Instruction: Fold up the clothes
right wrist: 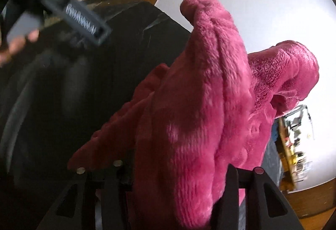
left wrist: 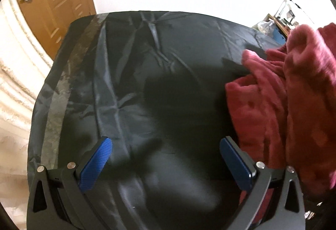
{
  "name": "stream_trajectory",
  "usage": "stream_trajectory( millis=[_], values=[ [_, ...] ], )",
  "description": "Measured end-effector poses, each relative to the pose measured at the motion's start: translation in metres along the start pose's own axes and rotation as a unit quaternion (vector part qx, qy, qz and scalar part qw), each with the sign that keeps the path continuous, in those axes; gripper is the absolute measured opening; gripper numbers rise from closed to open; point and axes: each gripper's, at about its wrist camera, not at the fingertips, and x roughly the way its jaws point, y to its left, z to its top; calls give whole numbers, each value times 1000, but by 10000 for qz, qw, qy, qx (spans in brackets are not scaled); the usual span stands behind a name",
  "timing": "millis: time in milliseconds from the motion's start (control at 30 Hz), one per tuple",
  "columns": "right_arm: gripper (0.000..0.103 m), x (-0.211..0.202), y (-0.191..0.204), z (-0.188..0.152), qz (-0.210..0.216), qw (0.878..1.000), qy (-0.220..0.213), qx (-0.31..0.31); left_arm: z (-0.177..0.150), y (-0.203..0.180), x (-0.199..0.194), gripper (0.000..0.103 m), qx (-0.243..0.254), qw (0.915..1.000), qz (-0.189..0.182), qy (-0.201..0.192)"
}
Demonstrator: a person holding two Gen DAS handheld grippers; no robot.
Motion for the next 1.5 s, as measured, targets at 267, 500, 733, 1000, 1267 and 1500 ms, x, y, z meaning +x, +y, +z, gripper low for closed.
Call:
stream_trajectory(
  millis=[267, 500, 733, 1000, 1267, 1500],
  values=[
    [70, 6, 16, 0, 23, 9999, -105, 28, 8, 5, -7, 103, 1, 9999, -118, -55],
    [75, -3, 16, 13, 565, 9965, -504, 341, 29, -14, -54, 103, 82, 9961, -709, -514],
    [76, -31, 35, -3, 1119, 9884, -912, 466, 45, -81, -108, 103, 810, 9814, -1435, -987],
    [76, -25, 34, -22, 1910, 9751, -775, 813, 74, -163, -76, 103, 1266, 9762, -1583, -773],
    [76, -35, 14, -39, 2430, 9569, -840, 1349, 112, -183, -6, 103, 898, 9941, -432, -430],
    [76, -56, -23, -54, 2748, 9326, -1028, 2101, 119, -171, 44, 103, 839, 9961, 150, -220]
  ],
)
